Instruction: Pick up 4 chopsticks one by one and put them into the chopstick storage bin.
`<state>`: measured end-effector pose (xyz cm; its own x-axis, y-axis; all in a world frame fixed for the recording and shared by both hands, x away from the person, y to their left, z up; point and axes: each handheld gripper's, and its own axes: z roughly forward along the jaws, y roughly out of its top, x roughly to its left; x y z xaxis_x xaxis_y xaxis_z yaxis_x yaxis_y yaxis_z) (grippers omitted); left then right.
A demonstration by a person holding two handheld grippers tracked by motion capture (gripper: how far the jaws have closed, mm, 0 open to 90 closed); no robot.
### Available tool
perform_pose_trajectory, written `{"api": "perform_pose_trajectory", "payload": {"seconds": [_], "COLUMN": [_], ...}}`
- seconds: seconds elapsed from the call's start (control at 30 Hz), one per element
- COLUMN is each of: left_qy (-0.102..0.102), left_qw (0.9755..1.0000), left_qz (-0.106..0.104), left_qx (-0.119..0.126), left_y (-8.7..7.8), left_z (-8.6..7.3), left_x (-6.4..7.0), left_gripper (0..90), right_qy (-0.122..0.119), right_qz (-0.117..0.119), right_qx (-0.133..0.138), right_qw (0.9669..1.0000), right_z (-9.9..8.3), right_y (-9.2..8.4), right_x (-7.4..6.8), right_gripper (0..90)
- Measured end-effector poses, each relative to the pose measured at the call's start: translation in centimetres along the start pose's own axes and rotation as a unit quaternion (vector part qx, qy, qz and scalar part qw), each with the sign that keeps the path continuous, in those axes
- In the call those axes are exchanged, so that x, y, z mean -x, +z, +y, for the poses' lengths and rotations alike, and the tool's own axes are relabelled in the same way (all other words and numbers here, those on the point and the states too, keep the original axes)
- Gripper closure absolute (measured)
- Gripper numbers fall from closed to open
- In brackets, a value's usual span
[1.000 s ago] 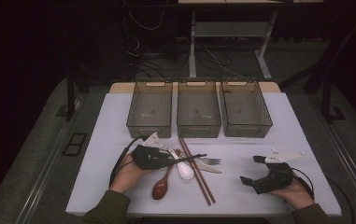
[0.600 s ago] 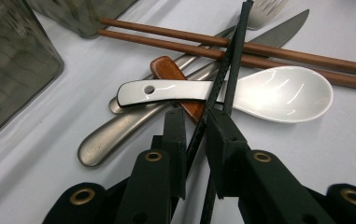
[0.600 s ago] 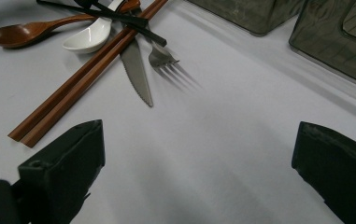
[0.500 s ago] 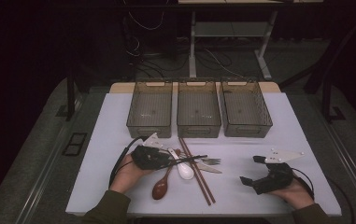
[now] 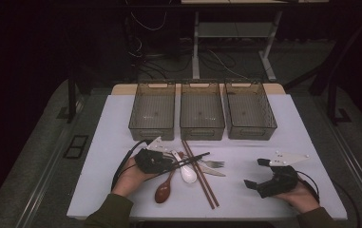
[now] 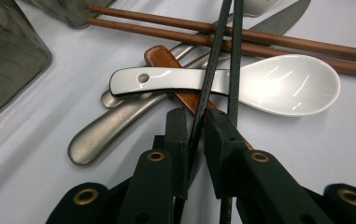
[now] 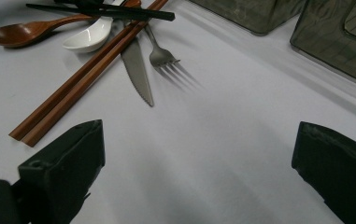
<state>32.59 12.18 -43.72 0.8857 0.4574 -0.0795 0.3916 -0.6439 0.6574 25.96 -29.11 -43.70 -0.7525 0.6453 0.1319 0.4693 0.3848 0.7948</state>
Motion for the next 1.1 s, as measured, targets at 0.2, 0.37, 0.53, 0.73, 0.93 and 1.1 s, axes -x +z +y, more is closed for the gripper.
{"api": "perform_pose_trajectory", "payload": {"seconds": [0.2, 0.37, 0.53, 0.73, 0.93, 1.1], "left_qy": [0.006, 0.008, 0.013, 0.015, 0.019, 0.019], "left_qw": [1.0000, 1.0000, 0.9999, 0.9999, 0.9998, 0.9998], "left_qz": [-0.001, -0.001, -0.004, -0.003, -0.001, 0.002], "left_qx": [-0.003, -0.004, -0.004, -0.002, -0.002, -0.002], "left_y": [0.14, 0.27, 0.30, 0.33, 0.31, 0.25], "left_z": [-0.06, -0.19, -0.18, -0.17, -0.14, -0.12], "left_x": [-0.01, -0.06, -0.04, 0.01, 0.07, 0.09], "left_gripper": [79.0, 80.3, 82.4, 83.6, 83.8, 84.0], "right_qy": [0.000, -0.001, 0.000, 0.000, -0.001, -0.002], "right_qz": [0.001, 0.001, 0.001, 0.000, 0.001, 0.001], "right_qx": [0.000, -0.002, -0.002, -0.003, -0.004, -0.004], "right_qw": [1.0000, 1.0000, 1.0000, 1.0000, 1.0000, 1.0000], "right_z": [0.00, 0.00, 0.00, 0.00, 0.00, 0.00], "right_y": [0.01, 0.00, 0.00, 0.01, 0.03, 0.03], "right_x": [0.00, 0.01, 0.02, 0.00, -0.01, -0.01], "right_gripper": [2.6, 2.6, 2.6, 2.6, 2.6, 2.6]}}
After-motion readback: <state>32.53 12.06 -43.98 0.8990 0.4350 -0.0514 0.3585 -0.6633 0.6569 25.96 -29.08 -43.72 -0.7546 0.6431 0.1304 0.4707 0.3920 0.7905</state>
